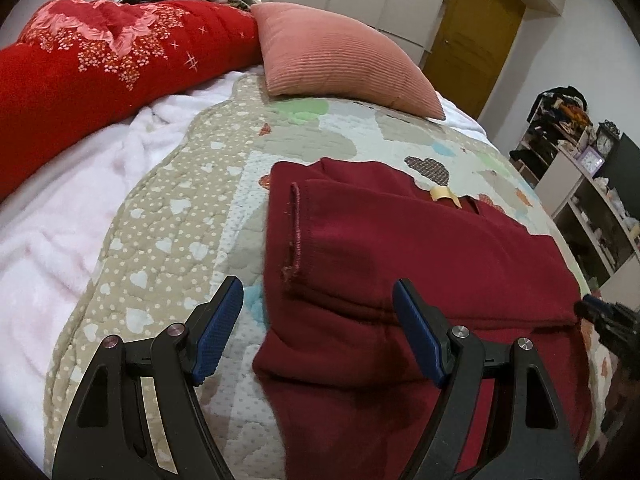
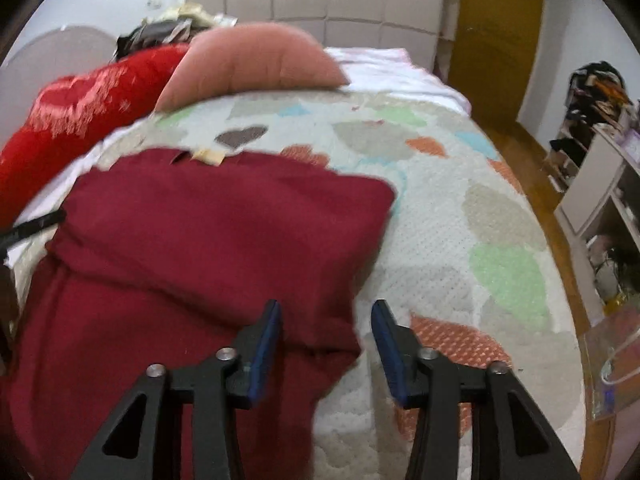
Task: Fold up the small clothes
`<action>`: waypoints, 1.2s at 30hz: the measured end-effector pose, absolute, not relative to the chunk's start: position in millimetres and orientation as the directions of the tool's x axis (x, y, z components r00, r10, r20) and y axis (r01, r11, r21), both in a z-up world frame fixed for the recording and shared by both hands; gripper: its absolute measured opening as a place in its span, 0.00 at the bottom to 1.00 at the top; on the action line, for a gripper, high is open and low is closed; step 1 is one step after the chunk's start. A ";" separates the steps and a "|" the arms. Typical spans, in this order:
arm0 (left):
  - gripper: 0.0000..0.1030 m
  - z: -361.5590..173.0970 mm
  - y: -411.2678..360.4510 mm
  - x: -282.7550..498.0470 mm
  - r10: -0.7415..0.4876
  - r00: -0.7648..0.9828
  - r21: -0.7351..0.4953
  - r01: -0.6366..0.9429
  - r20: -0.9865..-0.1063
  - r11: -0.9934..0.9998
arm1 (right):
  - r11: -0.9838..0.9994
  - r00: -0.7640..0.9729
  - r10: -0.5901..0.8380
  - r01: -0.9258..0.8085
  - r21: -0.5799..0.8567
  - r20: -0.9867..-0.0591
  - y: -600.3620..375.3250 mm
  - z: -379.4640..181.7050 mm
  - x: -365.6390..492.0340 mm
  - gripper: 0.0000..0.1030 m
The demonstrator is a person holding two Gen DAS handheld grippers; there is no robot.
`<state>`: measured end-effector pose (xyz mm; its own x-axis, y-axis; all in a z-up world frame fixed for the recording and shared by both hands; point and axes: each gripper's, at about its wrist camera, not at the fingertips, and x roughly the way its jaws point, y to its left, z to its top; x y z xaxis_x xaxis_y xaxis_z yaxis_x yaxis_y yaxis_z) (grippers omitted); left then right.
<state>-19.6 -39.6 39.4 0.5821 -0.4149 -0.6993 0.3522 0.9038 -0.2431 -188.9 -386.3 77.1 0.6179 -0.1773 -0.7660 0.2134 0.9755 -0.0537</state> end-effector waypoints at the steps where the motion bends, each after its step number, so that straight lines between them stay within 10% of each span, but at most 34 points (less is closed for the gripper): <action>1: 0.75 39.5 -40.5 -20.0 -0.417 0.581 -0.244 0.354 -0.699 0.903 | 0.971 0.613 -0.205 0.224 -0.081 -0.763 -387.1 77.0 -187.6 0.27; 3: 0.75 39.9 -42.4 -21.0 -0.418 0.579 -0.239 0.362 -0.700 0.901 | 0.968 0.602 -0.204 0.240 -0.069 -0.772 -395.5 75.2 -186.6 0.09; 7: 0.75 40.4 -41.5 -21.4 -0.417 0.582 -0.239 0.360 -0.698 0.902 | 0.964 0.622 -0.083 0.248 0.095 -0.779 -408.9 78.3 -194.6 0.10; 10: 0.75 38.5 -38.9 -19.2 -0.419 0.575 -0.255 0.347 -0.703 0.903 | 0.937 0.662 -0.010 0.267 0.224 -0.749 -416.8 82.9 -199.6 0.57; 13: 0.75 37.5 -39.1 -18.8 -0.418 0.573 -0.258 0.342 -0.705 0.903 | 0.911 0.680 -0.006 0.306 0.276 -0.733 -420.1 81.1 -192.8 0.65; 19: 0.75 38.8 -39.4 -20.6 -0.422 0.576 -0.255 0.351 -0.700 0.901 | 0.943 0.616 -0.008 0.265 0.199 -0.788 -404.7 65.9 -161.9 0.14; 28: 0.75 41.1 -42.9 -24.1 -0.431 0.577 -0.245 0.374 -0.693 0.894 | 0.902 0.583 -0.089 0.392 0.183 -0.808 -442.7 59.9 -185.2 0.00; 31: 0.75 41.7 -40.8 -24.0 -0.435 0.579 -0.255 0.367 -0.690 0.894 | 0.894 0.659 -0.037 0.357 0.269 -0.751 -437.3 77.7 -199.0 0.08; 34: 0.75 40.3 -39.6 -22.8 -0.428 0.576 -0.254 0.359 -0.697 0.898 | 0.914 0.689 0.050 0.260 0.312 -0.723 -419.3 94.2 -204.5 0.45; 36: 0.75 39.5 -38.1 -21.7 -0.429 0.572 -0.262 0.354 -0.699 0.898 | 0.916 0.683 0.101 0.219 0.335 -0.723 -405.8 97.2 -207.5 0.45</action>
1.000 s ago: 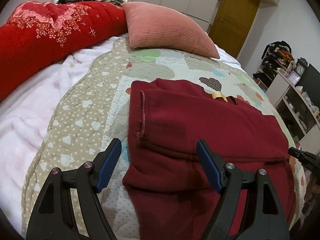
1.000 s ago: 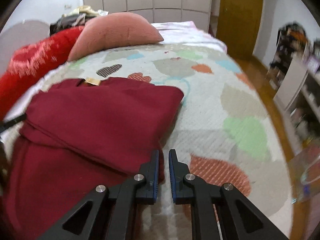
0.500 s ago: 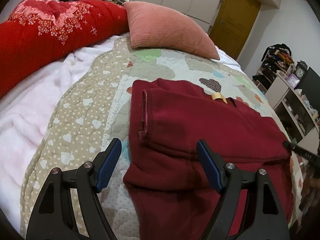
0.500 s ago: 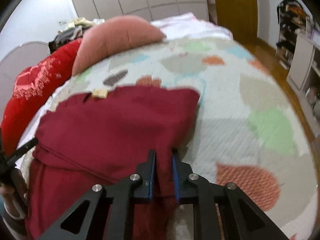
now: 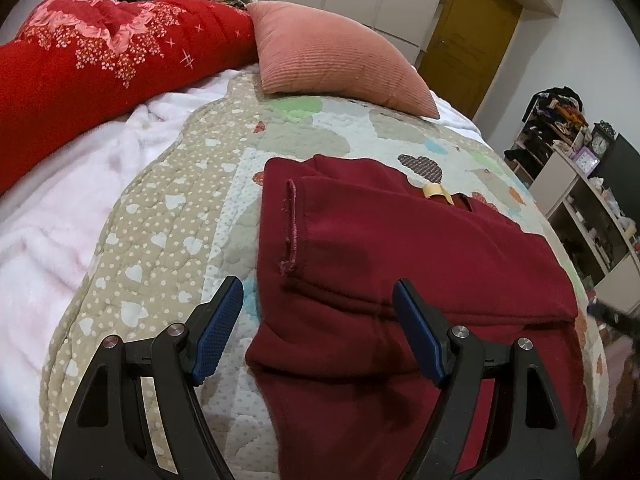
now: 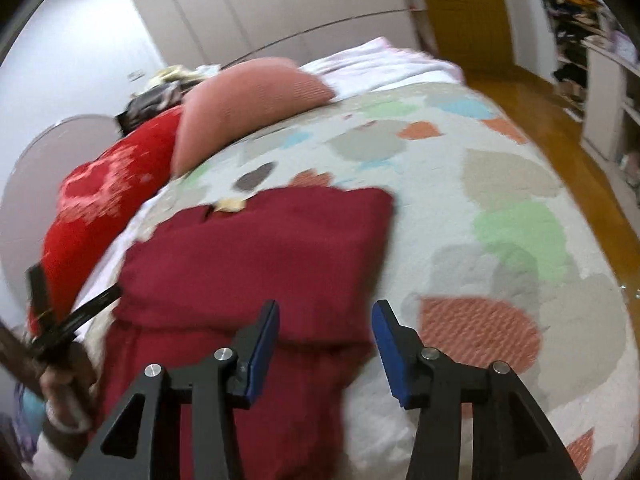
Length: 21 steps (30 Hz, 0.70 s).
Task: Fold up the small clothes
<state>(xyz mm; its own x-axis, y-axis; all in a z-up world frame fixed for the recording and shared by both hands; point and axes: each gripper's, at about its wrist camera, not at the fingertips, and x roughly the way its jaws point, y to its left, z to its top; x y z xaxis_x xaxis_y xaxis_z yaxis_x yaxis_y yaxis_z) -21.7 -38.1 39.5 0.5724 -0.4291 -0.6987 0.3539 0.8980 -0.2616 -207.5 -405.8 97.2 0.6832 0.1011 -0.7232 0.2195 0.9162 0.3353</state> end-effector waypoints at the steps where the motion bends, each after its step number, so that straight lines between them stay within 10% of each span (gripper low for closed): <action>1: 0.75 39.3 -37.9 -21.7 -0.429 0.572 -0.263 0.353 -0.699 0.898 | 0.909 0.676 0.150 0.193 0.369 -0.721 -399.0 96.2 -208.6 0.45; 6: 0.75 39.5 -37.3 -21.5 -0.427 0.575 -0.262 0.350 -0.698 0.899 | 0.858 0.646 0.275 0.168 0.485 -0.712 -378.4 70.7 -200.3 0.45; 15: 0.75 38.3 -35.5 -18.1 -0.429 0.570 -0.269 0.346 -0.701 0.899 | 0.649 0.837 0.098 0.356 0.673 -0.538 -428.6 51.1 -203.8 0.36; 21: 0.75 40.5 -37.0 -20.4 -0.428 0.577 -0.257 0.357 -0.695 0.898 | 0.667 0.786 0.080 0.415 0.619 -0.613 -422.1 40.5 -206.8 0.28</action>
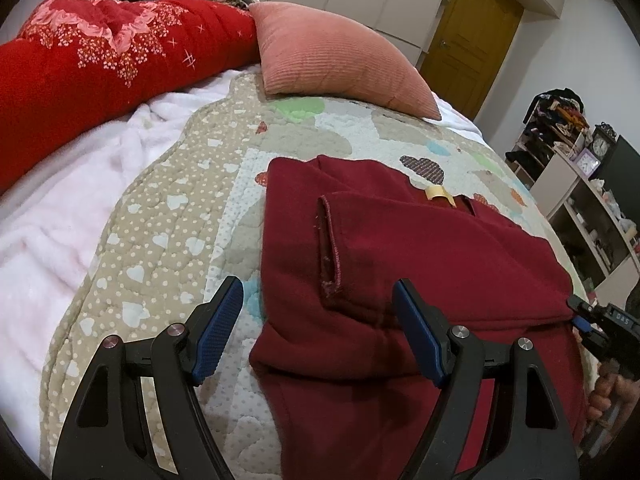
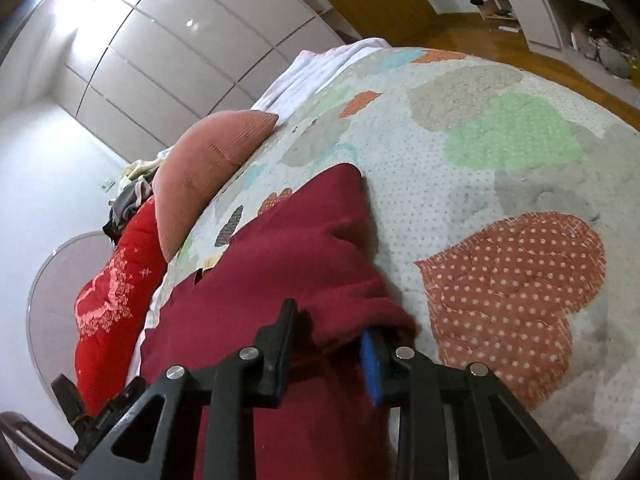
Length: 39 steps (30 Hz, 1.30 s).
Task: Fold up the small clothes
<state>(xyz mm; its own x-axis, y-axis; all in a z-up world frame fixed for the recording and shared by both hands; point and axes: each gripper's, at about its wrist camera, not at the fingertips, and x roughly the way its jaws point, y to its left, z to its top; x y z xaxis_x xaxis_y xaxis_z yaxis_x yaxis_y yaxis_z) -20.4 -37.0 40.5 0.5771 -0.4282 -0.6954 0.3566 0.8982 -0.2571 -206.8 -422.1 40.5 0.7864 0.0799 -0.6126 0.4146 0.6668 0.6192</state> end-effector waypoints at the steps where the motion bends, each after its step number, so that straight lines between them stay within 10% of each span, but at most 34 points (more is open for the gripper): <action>1: 0.75 40.5 -37.3 -21.0 -0.429 0.578 -0.256 0.358 -0.694 0.898 | 0.679 0.773 0.091 0.413 0.607 -0.627 -420.3 44.2 -208.0 0.28; 19: 0.77 14.0 -49.4 6.7 -0.409 0.512 -0.304 0.279 -0.755 0.911 | 0.933 0.598 -0.077 0.325 0.154 -0.798 -405.9 56.7 -127.1 0.23; 39: 0.77 36.9 -19.8 -71.0 -0.375 0.500 -0.233 0.324 -0.781 0.917 | 0.972 0.570 0.070 0.146 0.185 -0.818 -364.1 93.2 -234.1 0.36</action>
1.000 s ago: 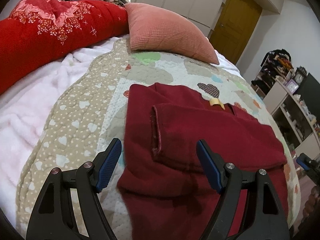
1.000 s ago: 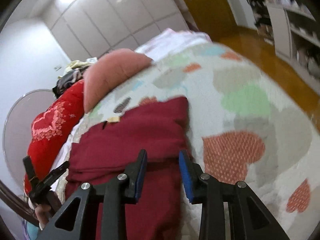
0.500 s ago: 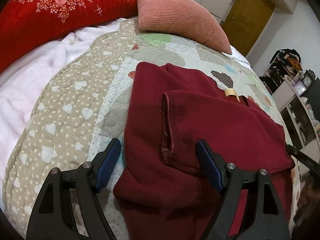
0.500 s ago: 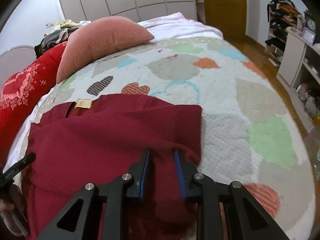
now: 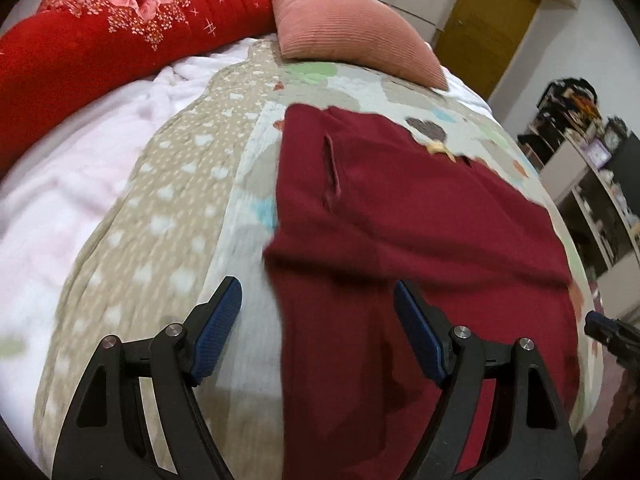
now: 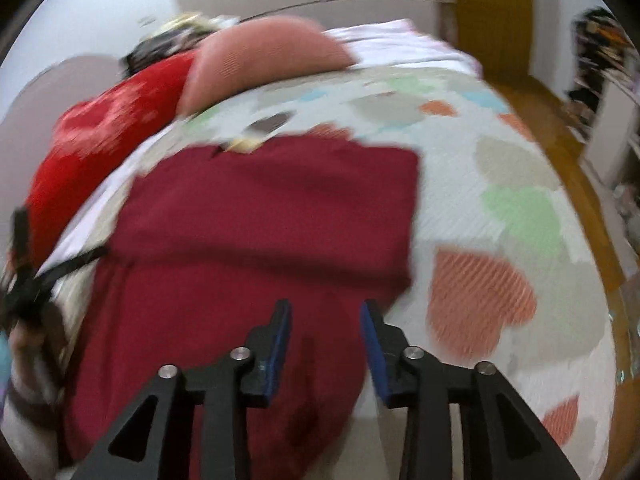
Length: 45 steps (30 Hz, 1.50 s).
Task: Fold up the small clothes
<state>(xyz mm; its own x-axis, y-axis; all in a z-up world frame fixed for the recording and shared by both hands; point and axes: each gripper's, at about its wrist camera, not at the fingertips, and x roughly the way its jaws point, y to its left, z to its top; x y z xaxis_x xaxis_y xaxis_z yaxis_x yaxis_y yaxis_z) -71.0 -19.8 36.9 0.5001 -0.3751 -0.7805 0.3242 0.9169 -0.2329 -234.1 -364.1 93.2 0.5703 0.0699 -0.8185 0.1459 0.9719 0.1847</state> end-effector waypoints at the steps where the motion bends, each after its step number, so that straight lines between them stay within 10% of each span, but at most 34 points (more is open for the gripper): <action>1: 0.77 36.9 -18.7 -79.1 -0.368 0.497 -0.219 0.333 -0.786 0.917 | 0.975 0.563 0.104 0.106 0.196 -0.820 -355.1 93.6 -246.2 0.36; 15: 0.77 36.3 18.6 -172.4 -0.368 0.465 -0.226 0.332 -0.805 0.916 | 0.993 0.419 -0.068 0.115 -0.021 -0.905 -352.8 64.5 -345.7 0.36; 45: 0.77 25.1 34.8 -220.8 -0.316 0.467 -0.182 0.309 -0.826 0.934 | 0.937 0.472 0.252 0.101 0.336 -0.845 -337.9 44.8 -375.7 0.47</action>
<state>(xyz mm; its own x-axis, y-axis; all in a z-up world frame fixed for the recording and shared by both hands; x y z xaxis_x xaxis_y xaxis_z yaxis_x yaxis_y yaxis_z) -220.8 34.8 25.1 0.4674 -0.3156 -0.8258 0.3089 0.9335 -0.1819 -375.7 -337.9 44.8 0.4724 0.2518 -0.8446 0.1009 0.9366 0.3357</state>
